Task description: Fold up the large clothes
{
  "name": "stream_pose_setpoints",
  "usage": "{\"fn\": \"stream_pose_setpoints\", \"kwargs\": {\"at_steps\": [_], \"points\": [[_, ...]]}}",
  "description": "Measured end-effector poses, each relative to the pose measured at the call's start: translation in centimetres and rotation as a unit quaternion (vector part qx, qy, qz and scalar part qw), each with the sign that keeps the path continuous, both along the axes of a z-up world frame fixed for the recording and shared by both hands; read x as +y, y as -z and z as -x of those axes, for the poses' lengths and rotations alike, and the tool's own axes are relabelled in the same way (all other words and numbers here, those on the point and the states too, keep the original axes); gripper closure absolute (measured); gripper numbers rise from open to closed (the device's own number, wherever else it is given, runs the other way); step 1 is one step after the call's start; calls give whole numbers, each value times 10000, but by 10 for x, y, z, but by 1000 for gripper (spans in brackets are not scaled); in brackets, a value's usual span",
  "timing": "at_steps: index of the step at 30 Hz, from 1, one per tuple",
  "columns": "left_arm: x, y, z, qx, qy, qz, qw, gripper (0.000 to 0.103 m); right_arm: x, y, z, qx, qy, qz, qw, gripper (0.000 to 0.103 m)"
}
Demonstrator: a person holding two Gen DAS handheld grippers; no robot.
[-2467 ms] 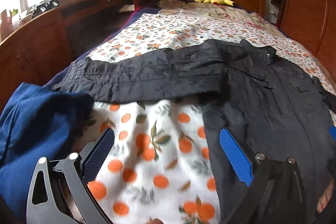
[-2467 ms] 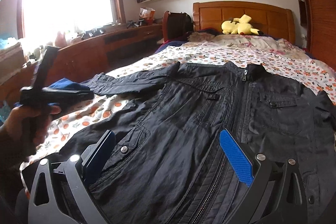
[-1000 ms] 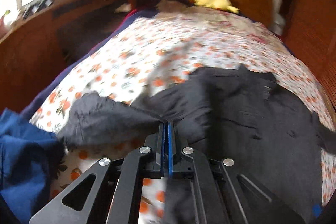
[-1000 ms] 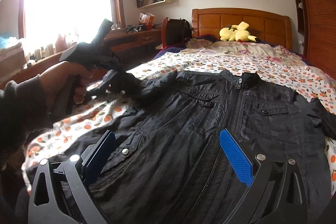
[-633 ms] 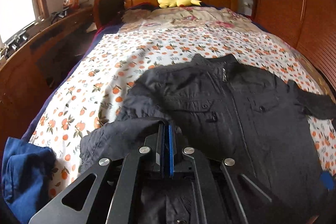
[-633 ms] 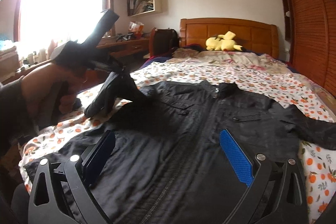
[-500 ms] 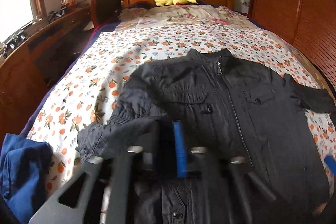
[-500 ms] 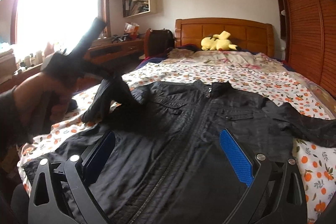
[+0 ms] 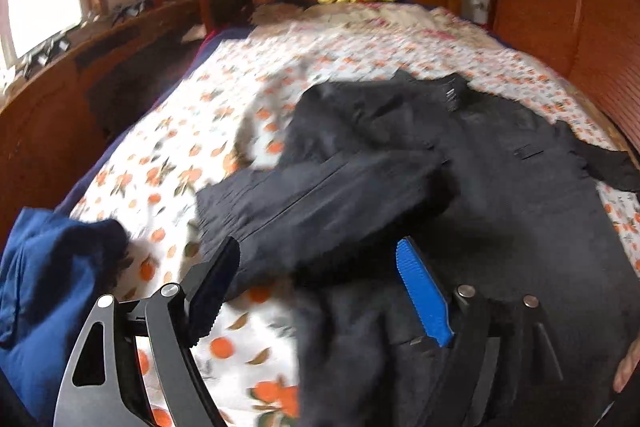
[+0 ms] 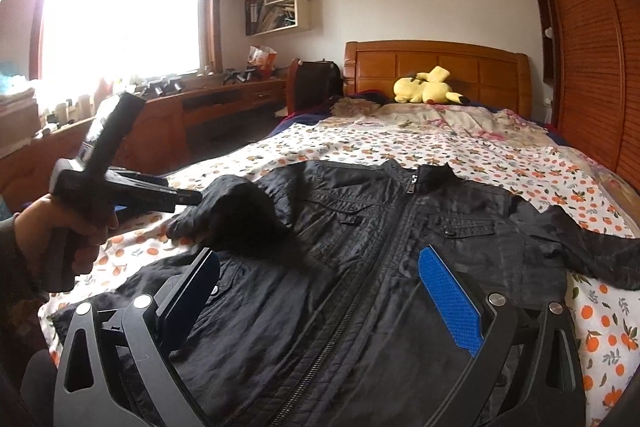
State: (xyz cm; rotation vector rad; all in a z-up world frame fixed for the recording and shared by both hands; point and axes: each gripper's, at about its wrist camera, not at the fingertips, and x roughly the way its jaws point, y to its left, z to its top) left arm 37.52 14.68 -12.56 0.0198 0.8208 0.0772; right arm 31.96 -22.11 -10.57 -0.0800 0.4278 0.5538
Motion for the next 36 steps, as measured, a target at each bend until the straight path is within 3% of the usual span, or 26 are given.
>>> {"fn": "stream_pose_setpoints", "kwargs": {"at_steps": [6, 12, 13, 14, 17, 20, 24, 31, 36], "points": [[42, 47, -11, 580, -271, -8, 9980, 21, 15, 11, 0, 94, -110, 145, 9998, 7], [55, 69, -23, 783, -318, -50, 9964, 21, 19, 17, -1, 171, -171, 189, 9995, 7], [58, 71, -26, 802, -348, -33, 9962, 24, 19, 17, -1, 172, -183, 197, 9995, 7], [60, 73, -28, 836, -376, -13, 9958, 44, 19, 18, -1, 172, -189, 203, 9995, 7], [65, 75, -36, 976, -345, 237, 9943, 85, 18, 17, 1, 158, -186, 223, 9995, 7], [59, 62, -37, 824, -377, 78, 9959, 92, 15, 14, 2, 148, -148, 206, 9996, 7], [40, 22, -31, 370, -294, 5, 9989, 95, 7, 9, 9, 141, -83, 149, 9998, 7], [-31, -47, -10, -349, 333, -153, 9987, 96, -12, 5, 24, 123, 94, 57, 9999, 7], [-83, -64, 13, -582, 797, -121, 9950, 96, -27, 14, 30, 240, 180, 36, 9995, 7]]}}
